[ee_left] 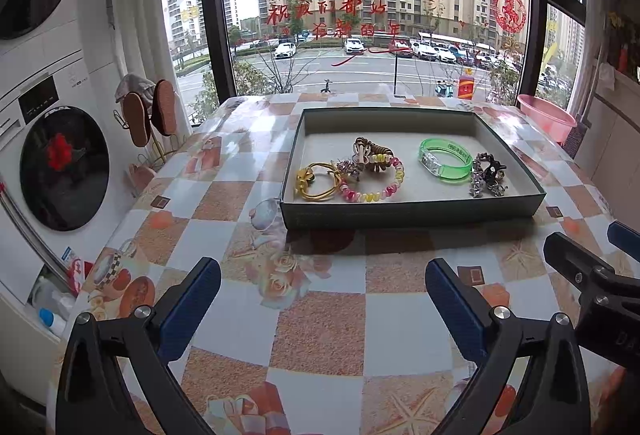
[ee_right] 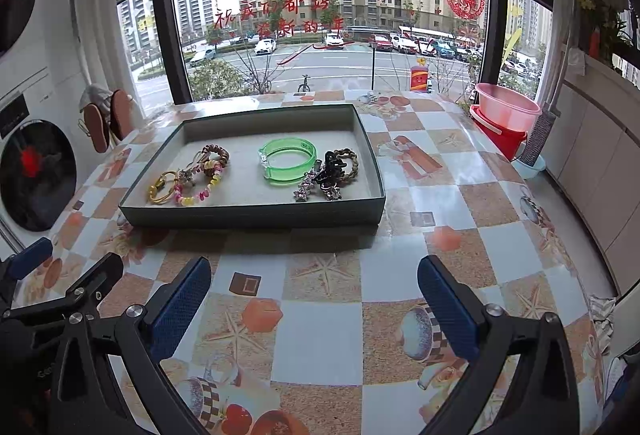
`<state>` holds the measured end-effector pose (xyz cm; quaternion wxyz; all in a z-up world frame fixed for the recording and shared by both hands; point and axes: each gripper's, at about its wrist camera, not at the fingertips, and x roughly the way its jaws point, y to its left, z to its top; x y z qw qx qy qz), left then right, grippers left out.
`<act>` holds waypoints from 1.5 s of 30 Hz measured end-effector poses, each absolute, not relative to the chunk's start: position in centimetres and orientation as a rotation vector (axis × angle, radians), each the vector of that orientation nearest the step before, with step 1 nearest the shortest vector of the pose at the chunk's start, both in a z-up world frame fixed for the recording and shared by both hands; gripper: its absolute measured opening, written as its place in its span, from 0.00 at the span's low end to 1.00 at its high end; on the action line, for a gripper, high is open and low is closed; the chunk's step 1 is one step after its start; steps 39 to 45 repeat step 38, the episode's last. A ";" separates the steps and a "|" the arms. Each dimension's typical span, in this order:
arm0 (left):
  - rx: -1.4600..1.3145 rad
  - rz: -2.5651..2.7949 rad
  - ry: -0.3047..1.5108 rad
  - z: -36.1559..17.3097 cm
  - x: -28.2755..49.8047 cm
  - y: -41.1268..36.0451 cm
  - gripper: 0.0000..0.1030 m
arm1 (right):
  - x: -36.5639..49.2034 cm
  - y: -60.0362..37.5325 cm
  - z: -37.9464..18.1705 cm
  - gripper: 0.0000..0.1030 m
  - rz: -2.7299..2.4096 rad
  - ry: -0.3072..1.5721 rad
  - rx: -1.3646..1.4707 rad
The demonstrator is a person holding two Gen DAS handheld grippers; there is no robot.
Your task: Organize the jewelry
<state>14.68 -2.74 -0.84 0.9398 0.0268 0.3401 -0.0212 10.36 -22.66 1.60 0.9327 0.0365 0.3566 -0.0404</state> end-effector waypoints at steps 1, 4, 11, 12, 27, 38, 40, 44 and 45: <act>0.055 -0.043 0.695 -0.8 14.7 -2.7 1.00 | 10.4 -22.7 1.6 1.00 -0.083 0.730 0.076; 0.055 -0.043 0.694 -0.8 14.7 -2.7 1.00 | 10.4 -22.7 1.6 1.00 -0.083 0.729 0.075; 0.055 -0.044 0.694 -0.8 14.7 -2.8 1.00 | 10.3 -22.7 1.7 1.00 -0.082 0.730 0.076; 0.055 -0.044 0.694 -0.8 14.7 -2.8 1.00 | 10.3 -22.7 1.7 1.00 -0.082 0.729 0.076; 0.060 -0.040 0.690 -0.7 14.6 -2.9 1.00 | 10.3 -22.7 1.7 1.00 -0.081 0.728 0.076; 0.031 -0.058 0.701 -0.8 14.7 -2.5 1.00 | 10.3 -22.7 1.8 1.00 -0.081 0.733 0.080; 0.031 -0.058 0.701 -0.8 14.7 -2.5 1.00 | 10.3 -22.7 1.8 1.00 -0.081 0.733 0.080; 0.031 -0.058 0.701 -0.8 14.7 -2.5 1.00 | 10.3 -22.7 1.8 1.00 -0.081 0.733 0.080; 0.031 -0.058 0.701 -0.8 14.7 -2.5 1.00 | 10.3 -22.7 1.8 1.00 -0.081 0.733 0.080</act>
